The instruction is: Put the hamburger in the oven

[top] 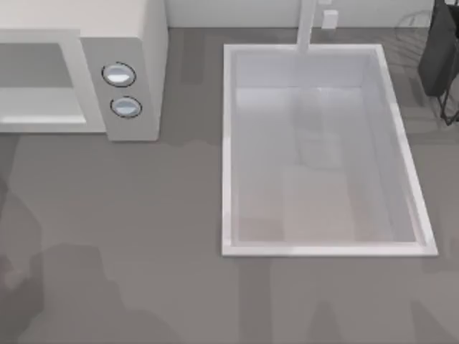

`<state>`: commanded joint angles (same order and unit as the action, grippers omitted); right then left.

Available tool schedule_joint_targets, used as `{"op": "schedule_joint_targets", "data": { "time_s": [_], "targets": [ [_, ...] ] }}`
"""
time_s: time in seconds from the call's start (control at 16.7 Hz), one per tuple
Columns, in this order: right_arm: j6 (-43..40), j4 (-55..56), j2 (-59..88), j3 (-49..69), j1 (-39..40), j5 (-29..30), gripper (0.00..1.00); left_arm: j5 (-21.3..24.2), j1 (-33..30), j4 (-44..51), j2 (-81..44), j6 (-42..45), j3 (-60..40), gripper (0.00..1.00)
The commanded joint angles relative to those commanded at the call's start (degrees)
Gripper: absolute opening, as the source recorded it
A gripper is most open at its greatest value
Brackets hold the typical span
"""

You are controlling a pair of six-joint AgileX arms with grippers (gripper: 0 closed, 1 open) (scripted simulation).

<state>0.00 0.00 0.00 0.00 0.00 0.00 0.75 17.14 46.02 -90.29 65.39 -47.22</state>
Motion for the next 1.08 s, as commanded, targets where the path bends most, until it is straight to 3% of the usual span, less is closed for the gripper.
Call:
{"op": "schedule_joint_targets", "data": {
  "time_s": [0.42,0.84,1.08],
  "targets": [
    [0.0,0.0,0.0,0.0,0.0,0.0,1.00,0.0,-0.4,18.1,6.9,-0.4,-10.2,0.00],
    [0.0,0.0,0.0,0.0,0.0,0.0,1.00,0.1,-0.3,17.9,6.9,-0.7,-10.6,0.00],
    [0.0,0.0,0.0,0.0,0.0,0.0,1.00,1.3,-0.2,9.6,3.7,-5.3,-11.0,0.00]
  ]
}}
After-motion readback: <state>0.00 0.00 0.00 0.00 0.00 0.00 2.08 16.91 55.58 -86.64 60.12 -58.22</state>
